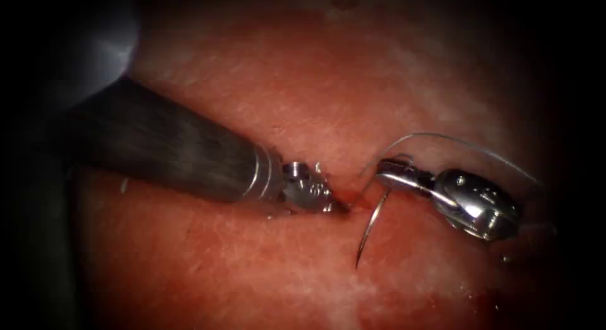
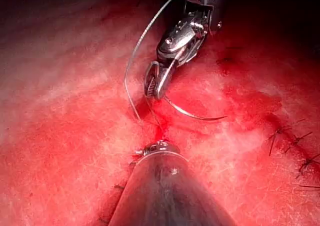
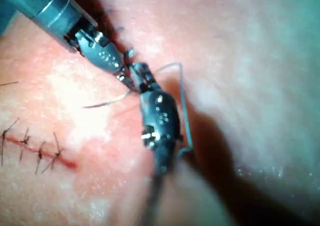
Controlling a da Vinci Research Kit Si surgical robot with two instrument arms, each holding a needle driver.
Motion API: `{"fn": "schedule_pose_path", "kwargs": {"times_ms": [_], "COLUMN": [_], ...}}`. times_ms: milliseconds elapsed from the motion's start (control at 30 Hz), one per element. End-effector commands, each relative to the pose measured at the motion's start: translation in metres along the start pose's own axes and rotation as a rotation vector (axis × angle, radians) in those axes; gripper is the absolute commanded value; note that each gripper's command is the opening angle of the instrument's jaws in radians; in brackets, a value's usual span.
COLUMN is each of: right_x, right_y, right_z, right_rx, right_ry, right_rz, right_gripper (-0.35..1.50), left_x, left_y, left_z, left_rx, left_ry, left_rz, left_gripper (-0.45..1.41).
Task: Wound Closure
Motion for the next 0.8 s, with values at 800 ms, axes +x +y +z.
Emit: {"fn": "schedule_pose_path", "kwargs": {"times_ms": [800], "right_x": [-0.0013], "right_y": [0.0019], "right_z": [0.0021], "right_rx": [-0.12], "right_ry": [-0.037], "right_rz": [-0.322], "right_gripper": [-0.35], "left_x": [-0.001], "left_y": [0.0008], "left_z": [0.002], "left_rx": [0.065], "left_ry": [-0.276], "left_rz": [-0.049], "left_gripper": [-0.45]}}
